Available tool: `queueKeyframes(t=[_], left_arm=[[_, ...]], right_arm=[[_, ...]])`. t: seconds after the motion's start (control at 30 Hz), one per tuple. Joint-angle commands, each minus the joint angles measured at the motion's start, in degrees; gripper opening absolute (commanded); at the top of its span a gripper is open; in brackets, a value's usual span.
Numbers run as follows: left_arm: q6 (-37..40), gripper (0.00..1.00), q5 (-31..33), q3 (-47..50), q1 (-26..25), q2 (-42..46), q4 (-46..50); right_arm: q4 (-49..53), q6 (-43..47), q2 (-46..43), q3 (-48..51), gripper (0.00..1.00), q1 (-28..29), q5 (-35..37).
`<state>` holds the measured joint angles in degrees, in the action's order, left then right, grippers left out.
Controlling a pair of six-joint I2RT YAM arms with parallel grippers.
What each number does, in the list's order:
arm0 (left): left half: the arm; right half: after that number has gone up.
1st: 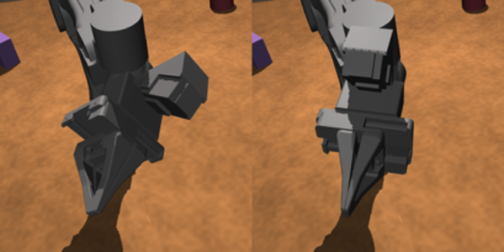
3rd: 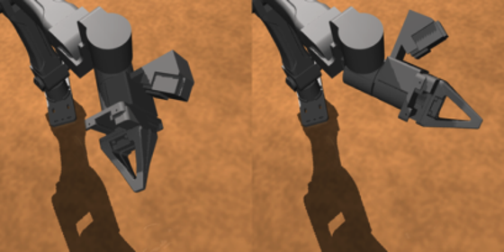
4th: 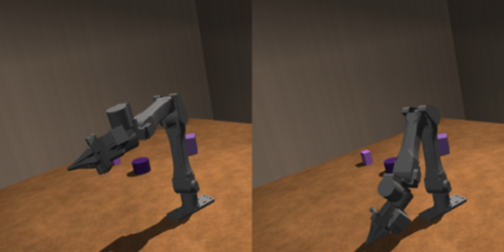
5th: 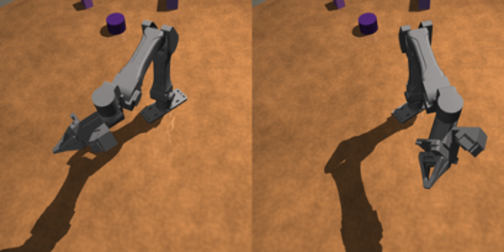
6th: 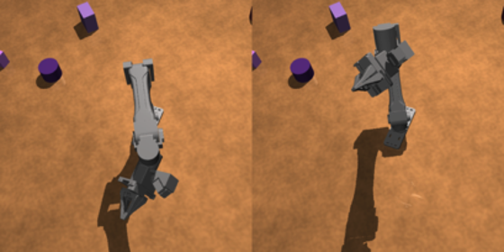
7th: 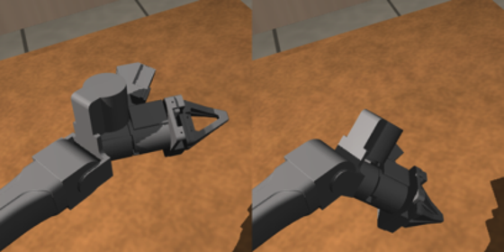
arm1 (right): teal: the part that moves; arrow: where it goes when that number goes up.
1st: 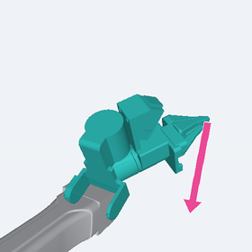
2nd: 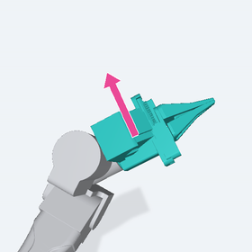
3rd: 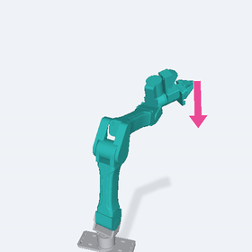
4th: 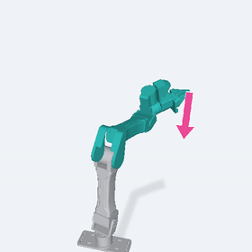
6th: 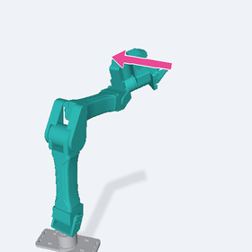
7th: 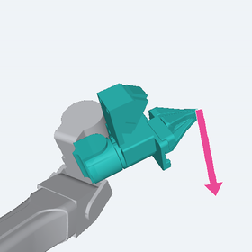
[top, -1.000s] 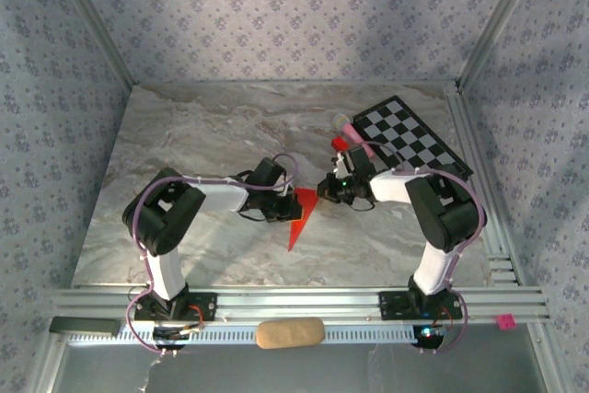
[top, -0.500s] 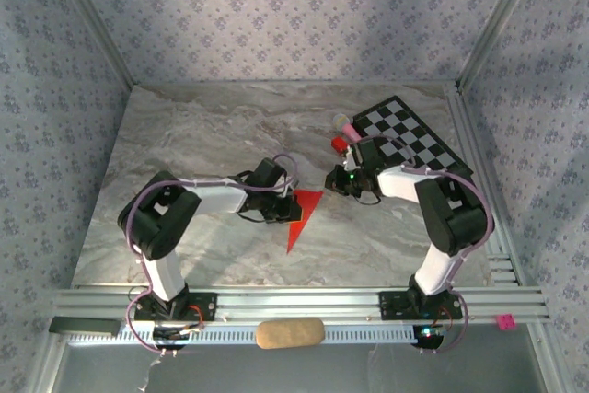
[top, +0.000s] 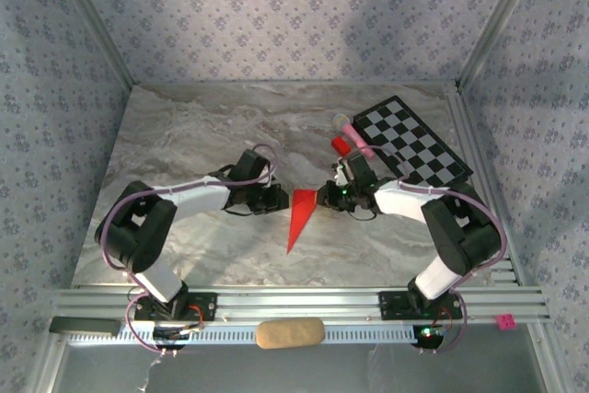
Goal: Fold a paper plane with a square sheet of paper (pick it up from the middle)
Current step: Turn over a paper plane at the center of the table.
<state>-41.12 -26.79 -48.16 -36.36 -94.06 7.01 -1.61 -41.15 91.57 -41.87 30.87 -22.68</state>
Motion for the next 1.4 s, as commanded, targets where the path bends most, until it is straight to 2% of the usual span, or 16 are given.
queueKeyframes(t=[0.0,0.7,1.23,1.37], left_arm=[[-0.8,0.18,-2.7,0.34,-0.13,-1.33,0.52],[-0.45,0.2,-9.29,0.26,-0.72,-6.09,-1.29],[-0.79,0.23,-8.02,0.26,-2.88,-6.41,1.0],[-1.45,0.24,-10.37,0.61,-2.96,-6.61,-0.84]], right_arm=[[-0.22,-1.87,-0.57,0.0,0.17,0.98,1.58],[-0.49,-2.52,3.09,-0.2,0.18,2.16,0.28],[-3.02,-3.18,3.85,0.83,0.18,2.35,-1.13],[-3.46,-3.36,3.98,1.12,0.18,2.39,-1.4]])
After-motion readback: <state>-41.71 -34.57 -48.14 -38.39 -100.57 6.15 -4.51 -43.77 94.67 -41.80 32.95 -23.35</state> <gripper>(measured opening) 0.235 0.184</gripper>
